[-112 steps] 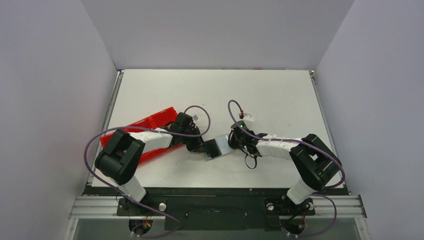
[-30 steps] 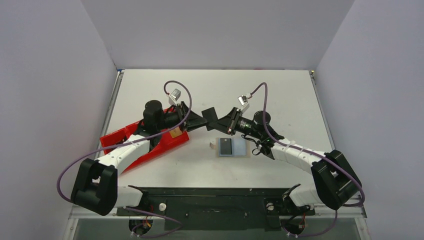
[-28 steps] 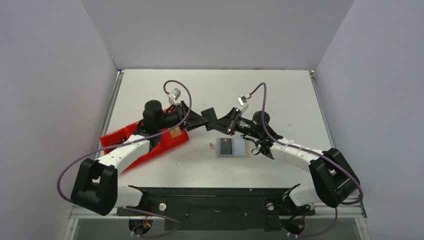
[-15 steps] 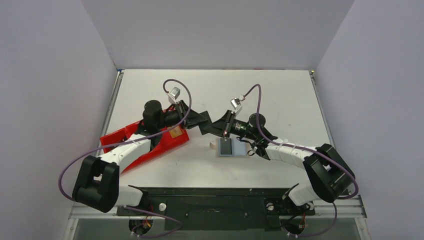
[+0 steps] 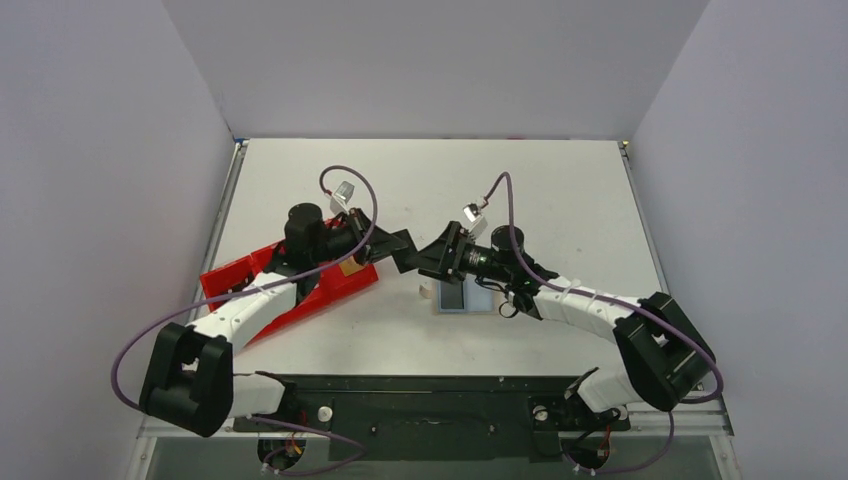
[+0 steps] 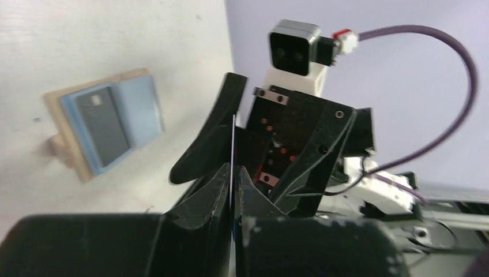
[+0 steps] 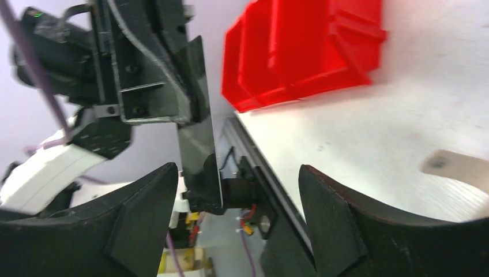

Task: Take the credit cards out of the card holder
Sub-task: Place the credit card in the storage box.

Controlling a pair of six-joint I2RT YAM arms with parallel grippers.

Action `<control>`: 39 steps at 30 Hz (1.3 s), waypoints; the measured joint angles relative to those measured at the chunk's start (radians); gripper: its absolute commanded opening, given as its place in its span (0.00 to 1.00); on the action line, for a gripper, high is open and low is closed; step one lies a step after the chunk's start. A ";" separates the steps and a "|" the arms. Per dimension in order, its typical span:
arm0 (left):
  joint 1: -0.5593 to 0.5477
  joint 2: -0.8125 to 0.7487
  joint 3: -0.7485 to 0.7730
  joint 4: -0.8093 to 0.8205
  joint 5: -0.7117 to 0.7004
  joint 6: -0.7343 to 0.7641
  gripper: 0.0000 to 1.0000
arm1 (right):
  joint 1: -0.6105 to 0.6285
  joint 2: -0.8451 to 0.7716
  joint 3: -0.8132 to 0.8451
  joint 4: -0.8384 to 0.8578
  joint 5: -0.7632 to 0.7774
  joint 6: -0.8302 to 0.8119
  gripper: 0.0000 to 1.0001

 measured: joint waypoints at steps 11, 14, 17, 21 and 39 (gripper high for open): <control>0.035 -0.215 0.168 -0.811 -0.476 0.373 0.00 | -0.002 -0.211 0.095 -0.543 0.305 -0.299 0.74; 0.072 -0.250 0.201 -0.991 -0.639 0.426 0.00 | -0.002 -0.225 0.099 -0.619 0.364 -0.342 0.74; 0.151 -0.269 0.225 -1.155 -0.780 0.472 0.00 | -0.001 -0.224 0.099 -0.683 0.401 -0.370 0.74; 0.318 -0.270 0.267 -1.332 -0.922 0.541 0.00 | -0.001 -0.224 0.099 -0.735 0.435 -0.403 0.73; 0.575 -0.050 0.399 -1.507 -1.342 0.650 0.00 | 0.006 -0.170 0.135 -0.834 0.435 -0.452 0.72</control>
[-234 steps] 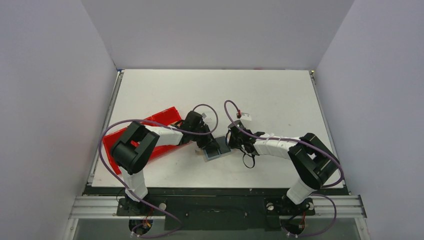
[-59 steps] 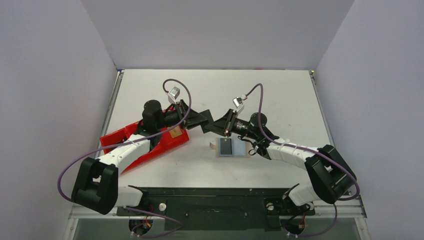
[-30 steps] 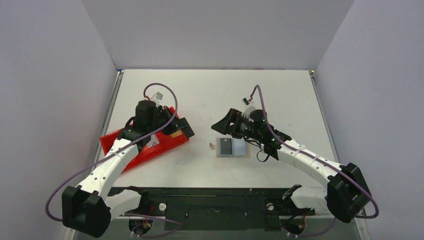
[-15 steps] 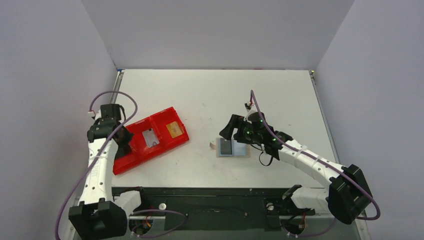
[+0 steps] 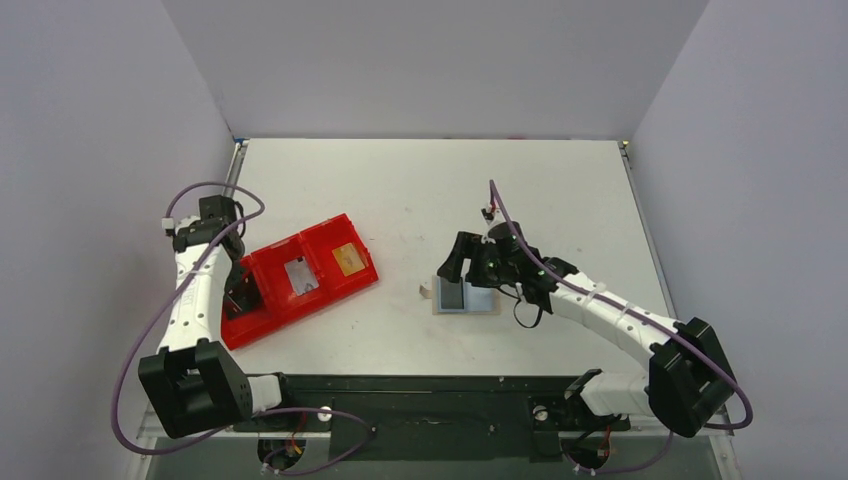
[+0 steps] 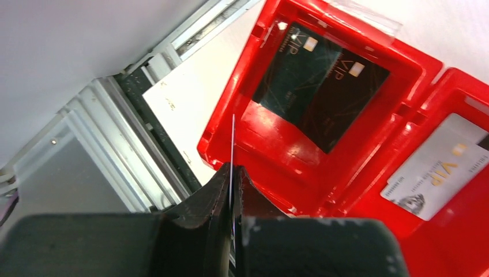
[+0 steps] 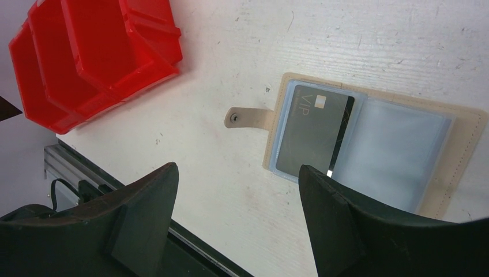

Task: Take the credit cards out of the card holder
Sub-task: Place the credit card in the storage box.

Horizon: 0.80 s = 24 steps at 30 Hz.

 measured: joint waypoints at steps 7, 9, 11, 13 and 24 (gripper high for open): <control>0.000 0.018 -0.034 0.003 -0.077 -0.007 0.00 | 0.010 0.040 0.048 -0.021 -0.012 -0.020 0.71; 0.000 0.021 -0.046 0.008 -0.080 -0.006 0.00 | 0.013 0.048 0.056 -0.029 -0.014 -0.024 0.71; 0.000 0.023 -0.059 0.019 -0.079 -0.006 0.00 | 0.013 0.055 0.061 -0.033 -0.015 -0.028 0.71; 0.000 0.023 -0.074 0.027 -0.076 -0.004 0.00 | 0.014 0.056 0.061 -0.041 -0.015 -0.031 0.71; 0.000 0.044 -0.082 0.066 -0.054 0.002 0.24 | 0.019 0.056 0.063 -0.046 -0.015 -0.031 0.71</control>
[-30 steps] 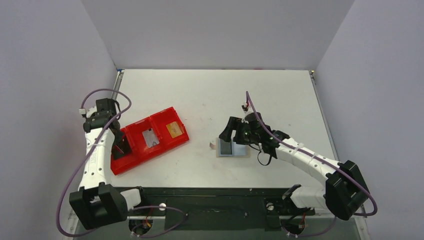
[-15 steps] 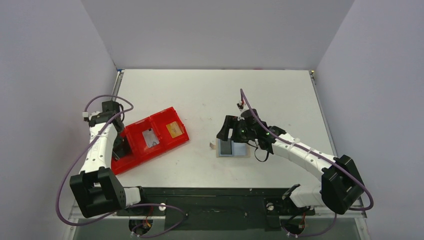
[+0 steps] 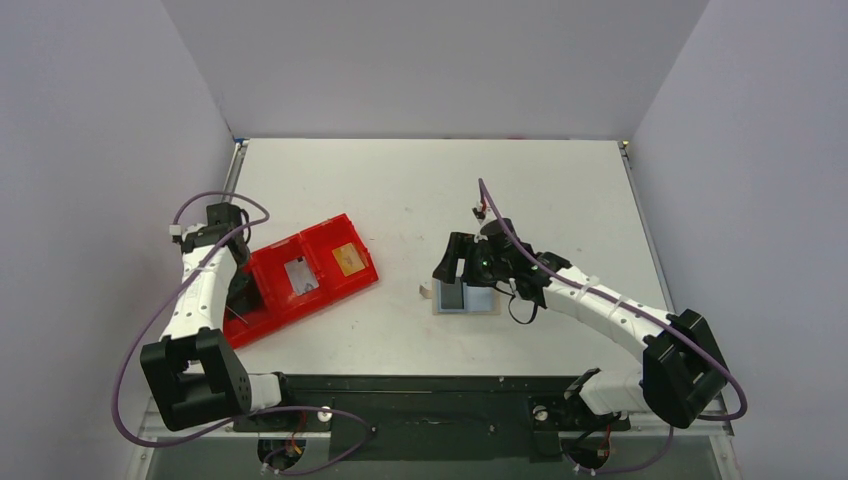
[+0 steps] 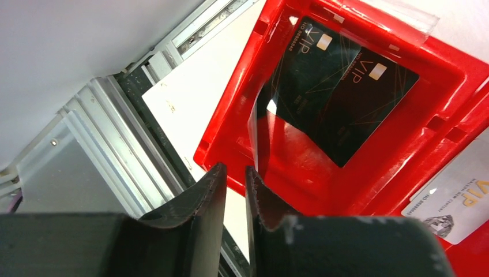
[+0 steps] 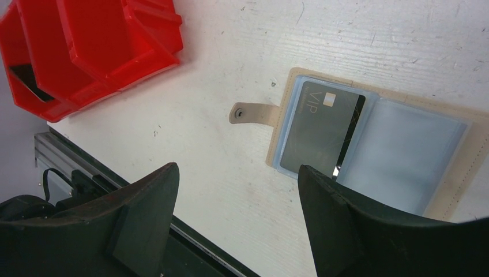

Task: Take the credit cards out of the card holder
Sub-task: Place the credit card in the storage box.

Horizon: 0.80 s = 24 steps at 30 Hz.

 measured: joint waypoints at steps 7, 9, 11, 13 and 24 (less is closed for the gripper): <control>0.000 0.000 0.000 0.024 0.020 0.002 0.39 | 0.000 0.002 0.014 0.000 0.000 0.000 0.71; -0.001 -0.002 0.000 0.029 0.026 0.002 0.41 | 0.000 0.002 0.015 0.000 0.001 0.000 0.71; -0.004 -0.008 0.000 0.034 0.030 0.003 0.43 | 0.000 0.002 0.015 0.000 0.001 0.000 0.72; -0.011 -0.018 0.000 0.035 0.035 0.006 0.45 | 0.000 0.002 0.015 -0.001 0.002 0.000 0.72; -0.170 -0.098 0.037 0.061 0.152 0.029 0.51 | 0.033 0.029 0.031 -0.010 0.057 0.000 0.73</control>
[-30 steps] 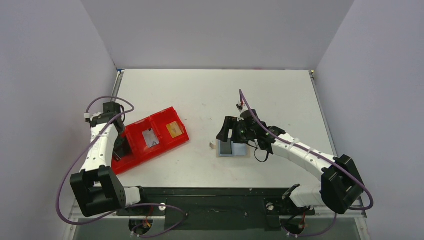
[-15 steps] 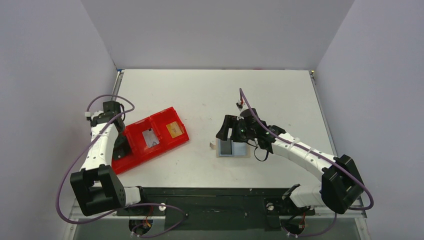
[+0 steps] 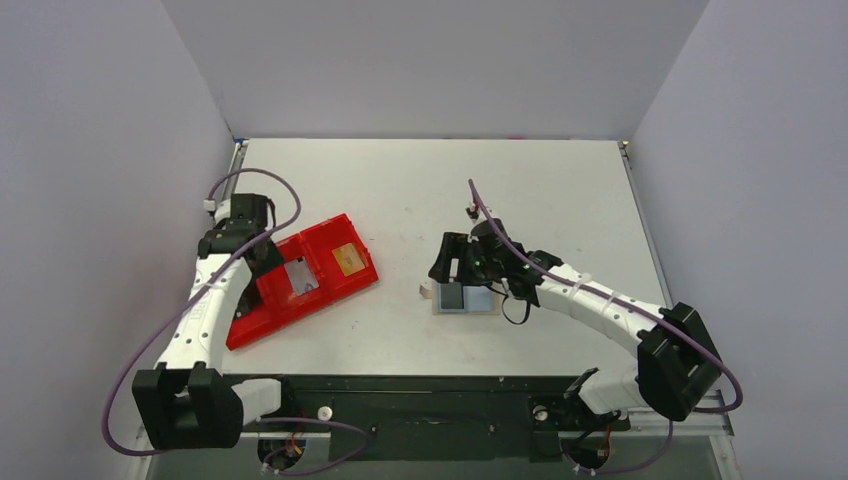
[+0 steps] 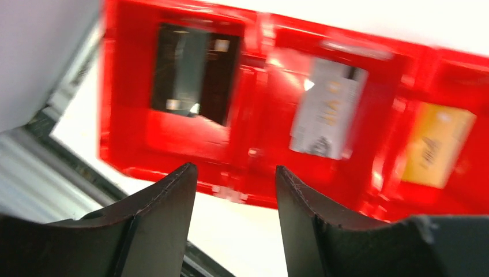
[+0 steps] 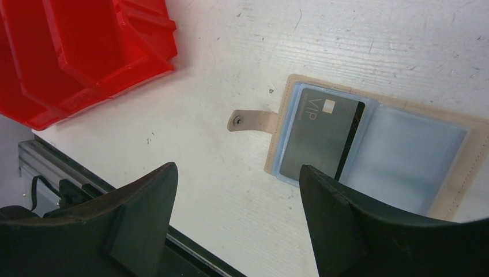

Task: Take the credit cards out of the card holder
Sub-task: Place the credit card in the storage box, then remove the credit card from the card holder.

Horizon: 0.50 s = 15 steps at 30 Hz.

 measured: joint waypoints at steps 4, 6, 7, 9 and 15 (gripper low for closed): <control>-0.124 -0.023 0.006 0.042 0.109 0.000 0.52 | 0.029 0.027 0.011 -0.010 0.047 0.005 0.73; -0.175 -0.025 0.009 0.066 0.159 -0.005 0.52 | 0.039 0.040 0.015 -0.014 0.069 0.010 0.73; -0.200 -0.025 0.011 0.079 0.185 -0.007 0.52 | 0.042 0.047 0.015 -0.014 0.081 0.014 0.73; -0.249 -0.025 0.016 0.106 0.232 -0.013 0.52 | 0.048 0.056 0.015 -0.017 0.104 0.020 0.72; -0.369 -0.014 0.024 0.238 0.402 -0.058 0.52 | 0.051 0.087 0.016 -0.020 0.161 0.047 0.72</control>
